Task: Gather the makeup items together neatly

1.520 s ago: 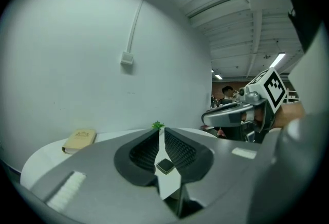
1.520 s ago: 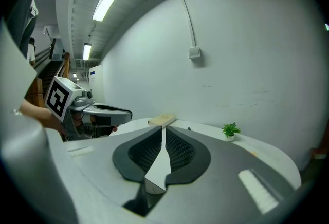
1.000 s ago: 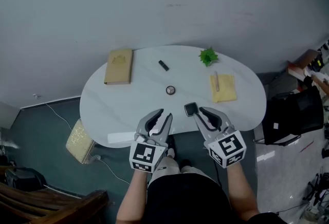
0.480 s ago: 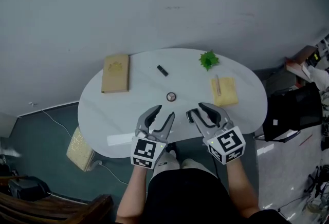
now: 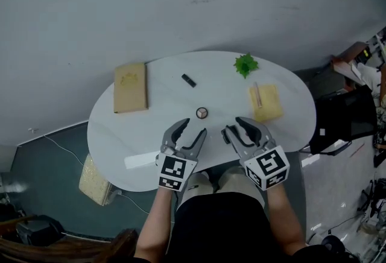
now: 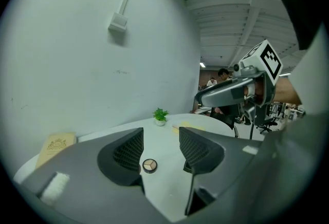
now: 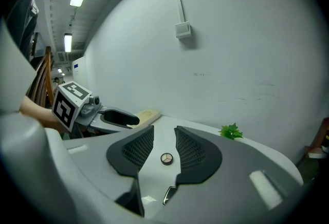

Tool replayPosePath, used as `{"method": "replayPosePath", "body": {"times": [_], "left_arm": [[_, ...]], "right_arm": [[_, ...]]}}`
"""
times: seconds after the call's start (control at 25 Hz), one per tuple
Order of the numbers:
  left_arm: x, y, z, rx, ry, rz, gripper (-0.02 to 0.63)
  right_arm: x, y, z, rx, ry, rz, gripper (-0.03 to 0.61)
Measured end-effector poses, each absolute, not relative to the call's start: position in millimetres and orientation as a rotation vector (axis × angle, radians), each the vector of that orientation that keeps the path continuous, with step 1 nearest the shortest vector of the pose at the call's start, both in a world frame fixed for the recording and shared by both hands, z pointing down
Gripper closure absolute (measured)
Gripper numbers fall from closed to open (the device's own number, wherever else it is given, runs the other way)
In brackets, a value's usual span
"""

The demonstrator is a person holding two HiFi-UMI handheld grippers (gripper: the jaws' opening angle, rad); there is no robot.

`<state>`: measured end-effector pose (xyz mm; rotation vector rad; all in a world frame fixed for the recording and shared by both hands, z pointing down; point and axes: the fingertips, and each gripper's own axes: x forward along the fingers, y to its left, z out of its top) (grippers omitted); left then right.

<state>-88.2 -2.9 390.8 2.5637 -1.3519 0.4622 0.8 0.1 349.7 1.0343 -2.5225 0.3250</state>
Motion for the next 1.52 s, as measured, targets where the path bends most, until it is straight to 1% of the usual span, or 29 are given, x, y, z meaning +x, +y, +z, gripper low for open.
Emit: {"method": "replayPosePath", "body": {"times": [0.24,1.52], "left_arm": [[-86.2,-14.2,415.5,2.565,-1.291,0.541,0.380],[-67.8,-63.4,550.0,2.472,-1.144,0.810,0.373]], "right_arm": [[6.4,-3.1,361.8,1.057,-2.482,0.360,0.460],[30.9,-9.4,424.5,1.032,-2.352,0.503,0.460]]}}
